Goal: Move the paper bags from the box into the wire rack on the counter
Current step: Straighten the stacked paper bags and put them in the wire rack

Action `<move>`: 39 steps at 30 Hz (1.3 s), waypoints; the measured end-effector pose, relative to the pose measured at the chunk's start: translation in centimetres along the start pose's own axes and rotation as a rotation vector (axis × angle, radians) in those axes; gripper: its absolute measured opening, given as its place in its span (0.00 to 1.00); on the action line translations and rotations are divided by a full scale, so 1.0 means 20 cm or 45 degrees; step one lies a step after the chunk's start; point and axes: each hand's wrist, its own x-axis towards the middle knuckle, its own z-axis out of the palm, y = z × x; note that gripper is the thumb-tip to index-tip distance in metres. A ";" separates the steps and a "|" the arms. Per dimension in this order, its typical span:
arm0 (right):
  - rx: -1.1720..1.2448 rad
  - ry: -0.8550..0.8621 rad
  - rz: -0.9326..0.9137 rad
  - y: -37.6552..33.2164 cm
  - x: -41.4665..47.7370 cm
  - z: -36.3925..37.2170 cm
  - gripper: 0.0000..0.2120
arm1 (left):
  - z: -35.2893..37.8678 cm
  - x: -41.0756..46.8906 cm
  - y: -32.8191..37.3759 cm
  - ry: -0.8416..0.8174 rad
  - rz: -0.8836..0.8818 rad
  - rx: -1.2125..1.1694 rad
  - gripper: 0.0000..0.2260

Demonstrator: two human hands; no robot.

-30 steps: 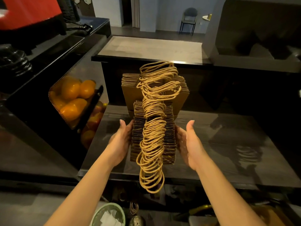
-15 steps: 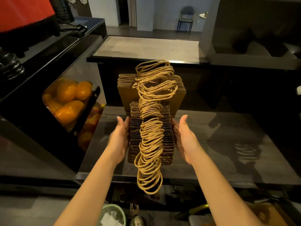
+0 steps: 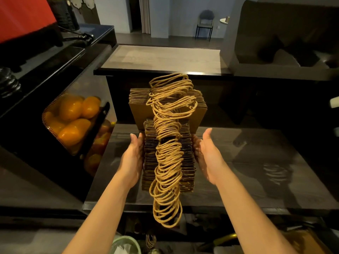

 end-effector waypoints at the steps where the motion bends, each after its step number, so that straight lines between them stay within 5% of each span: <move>1: -0.008 0.010 0.003 0.01 0.01 0.00 0.59 | 0.00 0.00 0.00 -0.003 0.000 -0.017 0.28; 16: -0.092 -0.025 0.000 0.02 0.10 -0.04 0.66 | -0.06 0.06 0.01 -0.059 0.087 0.142 0.34; 23: -0.060 -0.030 -0.057 0.00 0.15 0.00 0.61 | 0.02 0.08 0.05 -0.060 0.169 0.159 0.24; 39: -0.123 0.094 0.027 -0.02 0.30 0.00 0.62 | -0.03 0.14 0.05 -0.077 0.131 0.246 0.26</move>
